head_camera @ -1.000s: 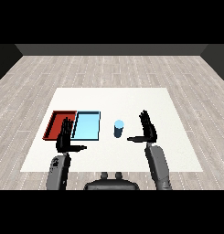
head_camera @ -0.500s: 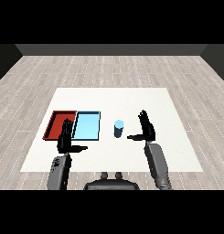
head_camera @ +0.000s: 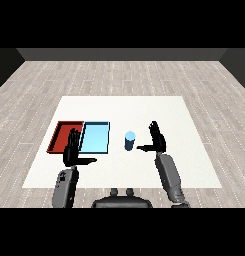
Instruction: Pick the blue can and put it in the blue box
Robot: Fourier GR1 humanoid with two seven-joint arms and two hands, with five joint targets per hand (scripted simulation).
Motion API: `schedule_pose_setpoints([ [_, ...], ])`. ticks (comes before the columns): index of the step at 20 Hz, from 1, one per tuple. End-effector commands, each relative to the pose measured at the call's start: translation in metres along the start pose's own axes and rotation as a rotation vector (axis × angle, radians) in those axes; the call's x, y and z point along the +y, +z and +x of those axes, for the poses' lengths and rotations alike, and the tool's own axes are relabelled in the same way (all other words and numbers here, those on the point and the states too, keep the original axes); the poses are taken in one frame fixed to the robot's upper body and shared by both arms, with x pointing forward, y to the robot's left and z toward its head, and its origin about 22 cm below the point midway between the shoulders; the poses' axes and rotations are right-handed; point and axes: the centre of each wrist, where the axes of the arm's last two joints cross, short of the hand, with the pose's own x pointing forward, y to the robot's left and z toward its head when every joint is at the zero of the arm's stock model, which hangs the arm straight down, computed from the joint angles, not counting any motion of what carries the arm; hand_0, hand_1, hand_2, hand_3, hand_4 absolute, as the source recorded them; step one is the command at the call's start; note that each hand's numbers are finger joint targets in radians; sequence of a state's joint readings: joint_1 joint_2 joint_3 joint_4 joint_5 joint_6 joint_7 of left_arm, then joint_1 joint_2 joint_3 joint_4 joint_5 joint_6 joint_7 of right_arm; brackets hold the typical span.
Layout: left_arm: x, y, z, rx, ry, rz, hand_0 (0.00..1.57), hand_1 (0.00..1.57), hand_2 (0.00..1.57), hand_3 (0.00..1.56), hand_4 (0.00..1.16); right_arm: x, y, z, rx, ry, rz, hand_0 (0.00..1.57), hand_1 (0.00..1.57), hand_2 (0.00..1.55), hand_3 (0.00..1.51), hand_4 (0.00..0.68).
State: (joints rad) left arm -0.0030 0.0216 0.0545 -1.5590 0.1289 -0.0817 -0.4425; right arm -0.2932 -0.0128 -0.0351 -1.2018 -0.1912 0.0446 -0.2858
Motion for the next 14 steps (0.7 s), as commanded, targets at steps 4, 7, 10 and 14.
schedule_pose_setpoints([
  [4,0.008,-0.013,-0.005,-0.016,0.032,0.017,0.0,0.0,0.0,0.0,0.0,0.018,0.014,0.003,0.044,-0.025,-0.008,0.0,0.0,0.0,0.0,0.0],
  [7,-0.006,-0.007,0.004,-0.023,0.033,-0.004,0.0,0.0,0.0,0.0,0.0,0.006,0.008,-0.031,0.067,-0.009,-0.029,0.0,0.0,0.0,0.0,0.0],
  [10,0.002,0.001,-0.021,-0.008,0.024,0.017,0.0,0.0,0.0,0.0,0.0,0.011,-0.004,-0.034,0.065,-0.029,-0.008,0.0,0.0,0.0,0.0,0.0],
  [14,-0.001,-0.011,0.009,-0.025,0.025,0.009,0.0,0.0,0.0,0.0,0.0,0.029,0.001,-0.042,0.092,-0.047,-0.015,0.0,0.0,0.0,0.0,0.0],
])
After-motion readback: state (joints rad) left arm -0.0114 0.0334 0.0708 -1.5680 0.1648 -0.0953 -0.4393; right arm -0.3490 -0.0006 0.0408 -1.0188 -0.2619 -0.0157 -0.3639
